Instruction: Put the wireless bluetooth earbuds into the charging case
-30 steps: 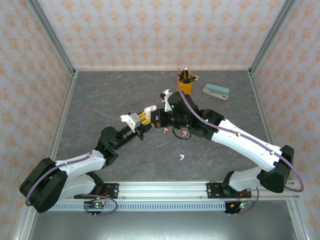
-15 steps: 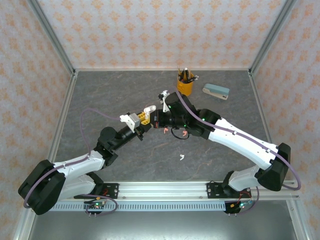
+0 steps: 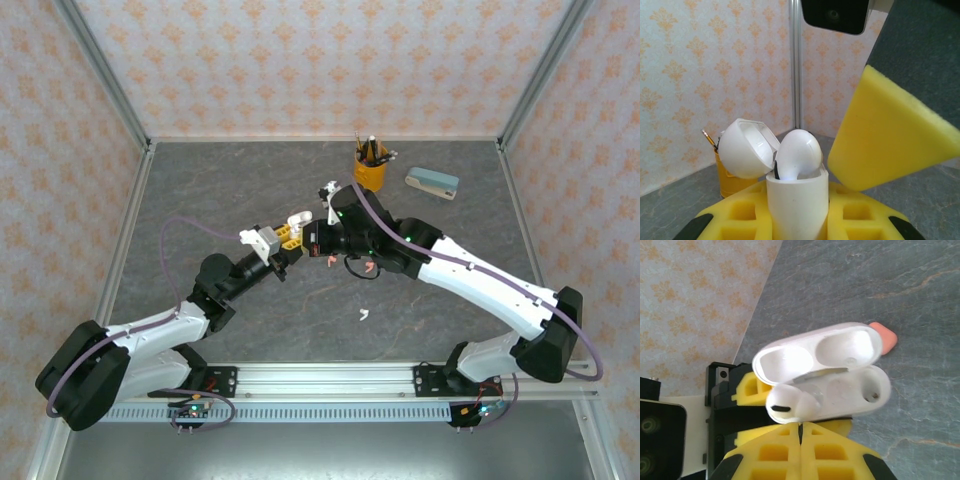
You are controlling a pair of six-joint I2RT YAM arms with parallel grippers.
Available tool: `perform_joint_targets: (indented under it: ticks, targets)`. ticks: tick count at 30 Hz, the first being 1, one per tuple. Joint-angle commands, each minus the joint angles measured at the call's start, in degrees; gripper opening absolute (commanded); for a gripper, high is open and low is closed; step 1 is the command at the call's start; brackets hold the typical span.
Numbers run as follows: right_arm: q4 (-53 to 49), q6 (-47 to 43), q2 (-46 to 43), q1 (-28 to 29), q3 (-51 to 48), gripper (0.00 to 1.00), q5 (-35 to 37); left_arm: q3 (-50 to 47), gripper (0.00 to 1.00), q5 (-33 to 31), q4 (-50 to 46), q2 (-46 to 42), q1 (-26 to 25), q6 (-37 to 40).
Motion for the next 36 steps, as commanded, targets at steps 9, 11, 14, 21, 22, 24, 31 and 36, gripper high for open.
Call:
perform_joint_targets:
  ticks: [9, 11, 14, 21, 22, 24, 31, 36]
  targets:
    - [-1.5, -1.9, -4.2, -0.7, 1.4, 0.00, 6.4, 0.2, 0.00, 0.2, 1.6, -1.4, -0.7, 1.3]
    - [-1.7, -2.2, -3.3, -0.7, 2.5, 0.00, 6.1, 0.1, 0.00, 0.2, 1.5, -1.5, -0.7, 1.3]
    - [-1.7, -2.0, -3.6, -0.7, 2.1, 0.00, 7.0, 0.0, 0.00, -0.3, 1.0, -1.8, -0.7, 1.4]
    - [-8.0, 5.1, -11.0, -0.7, -8.3, 0.19, 20.6, -1.5, 0.00, -3.7, 1.7, -3.0, -0.7, 2.3]
    - [-9.7, 6.7, -11.9, -0.7, -10.2, 0.26, 22.6, -1.7, 0.00, -4.3, 1.7, -3.2, -0.7, 2.6]
    - [-12.9, 10.1, -12.9, -0.6, -14.4, 0.46, 26.2, -2.1, 0.00, -5.5, 1.6, -3.8, -0.7, 3.1]
    - [-19.1, 22.6, -10.8, -0.6, -25.6, 0.71, 30.2, -2.6, 0.00, -7.7, 1.8, -4.7, -0.7, 3.7]
    - [-18.7, 28.5, -7.3, -0.7, -29.7, 0.75, 28.6, -3.6, 0.00, -8.7, 2.0, -5.3, -0.7, 3.8]
